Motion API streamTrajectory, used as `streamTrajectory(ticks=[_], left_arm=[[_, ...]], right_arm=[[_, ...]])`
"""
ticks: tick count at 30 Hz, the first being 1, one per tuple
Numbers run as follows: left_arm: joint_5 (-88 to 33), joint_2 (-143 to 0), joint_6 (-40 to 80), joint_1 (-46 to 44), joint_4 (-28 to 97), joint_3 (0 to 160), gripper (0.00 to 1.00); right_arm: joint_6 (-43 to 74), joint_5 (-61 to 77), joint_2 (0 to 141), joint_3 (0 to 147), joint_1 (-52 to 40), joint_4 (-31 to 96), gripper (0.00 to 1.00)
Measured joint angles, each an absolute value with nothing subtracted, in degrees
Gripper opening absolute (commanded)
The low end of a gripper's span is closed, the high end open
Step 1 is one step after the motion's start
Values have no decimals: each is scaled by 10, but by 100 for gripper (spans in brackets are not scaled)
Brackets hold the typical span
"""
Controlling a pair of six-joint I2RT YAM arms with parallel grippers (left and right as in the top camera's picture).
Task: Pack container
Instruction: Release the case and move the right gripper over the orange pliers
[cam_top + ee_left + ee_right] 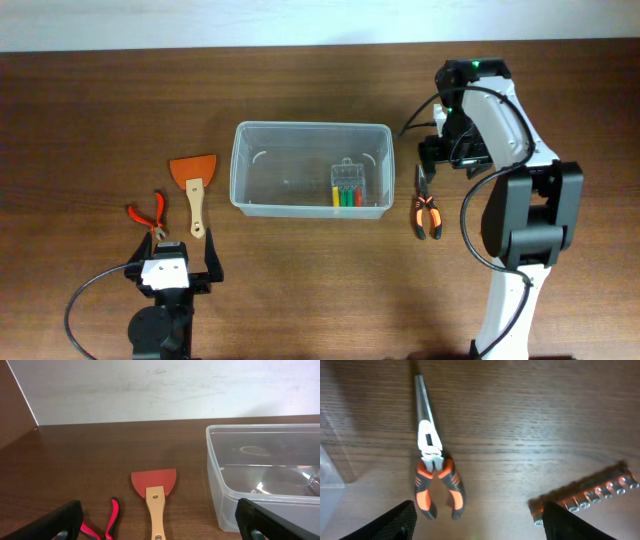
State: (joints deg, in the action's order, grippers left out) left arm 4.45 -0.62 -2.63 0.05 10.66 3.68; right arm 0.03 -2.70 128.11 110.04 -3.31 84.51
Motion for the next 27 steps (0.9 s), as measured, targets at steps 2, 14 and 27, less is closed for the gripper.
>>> streamTrajectory(ticks=[2,14,27], left_arm=[[44,-6,-26,1,107,37,99],[44,-6,-26,1,107,37,99],[44,-6,-26,1,107,37,99]], right_arm=[[-8,-25,1281,1098,-34,837,80],[-24,-21,1216,1072,-34,816,82],[-30,-15,967,867,-25,682,90]])
